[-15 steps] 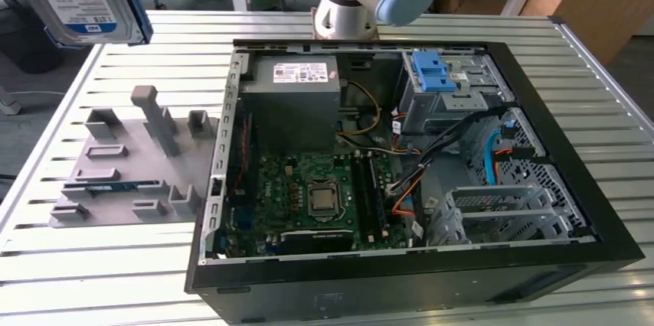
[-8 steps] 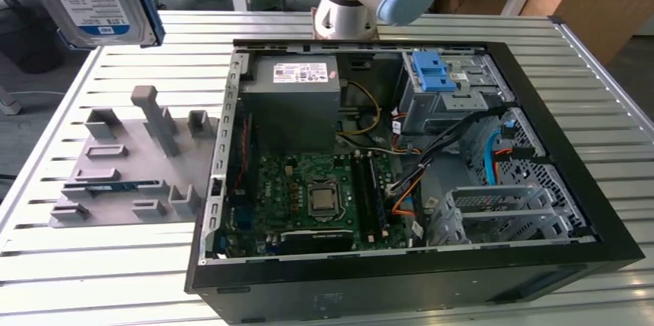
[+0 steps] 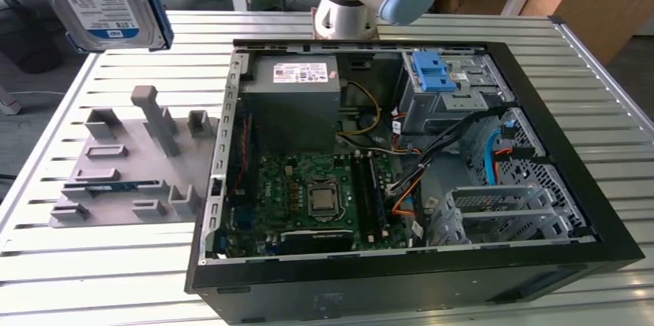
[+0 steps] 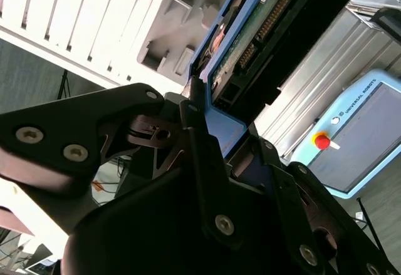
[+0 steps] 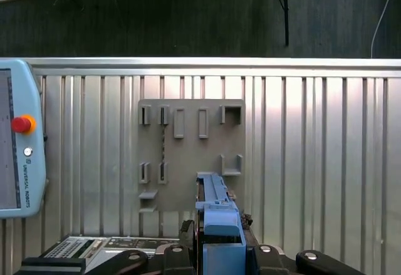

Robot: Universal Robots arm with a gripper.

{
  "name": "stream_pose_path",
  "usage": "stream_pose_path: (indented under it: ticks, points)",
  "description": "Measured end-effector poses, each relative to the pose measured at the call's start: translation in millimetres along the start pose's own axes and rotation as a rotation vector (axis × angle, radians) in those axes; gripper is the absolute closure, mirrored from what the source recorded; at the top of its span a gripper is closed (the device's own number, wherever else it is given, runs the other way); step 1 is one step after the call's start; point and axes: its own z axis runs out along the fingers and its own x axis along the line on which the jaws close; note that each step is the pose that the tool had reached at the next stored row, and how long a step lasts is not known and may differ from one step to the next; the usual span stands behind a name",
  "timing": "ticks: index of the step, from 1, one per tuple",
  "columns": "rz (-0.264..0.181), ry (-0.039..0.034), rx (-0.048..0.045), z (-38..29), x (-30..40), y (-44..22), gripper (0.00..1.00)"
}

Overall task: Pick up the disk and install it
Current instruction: 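Pick up the disk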

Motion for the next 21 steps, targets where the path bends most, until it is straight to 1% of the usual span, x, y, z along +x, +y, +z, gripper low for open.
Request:
stream_pose_path:
  ticks: [6,11,21]
  points:
    - [0.0,0.0,-0.0007,0.2,4.2,-10.7,0.64]
    - [0.0,0.0,-0.0013,0.3,6.0,-18.9,0.64]
    - [0.0,0.0,-0.0021,0.6,7.0,-30.1,0.64]
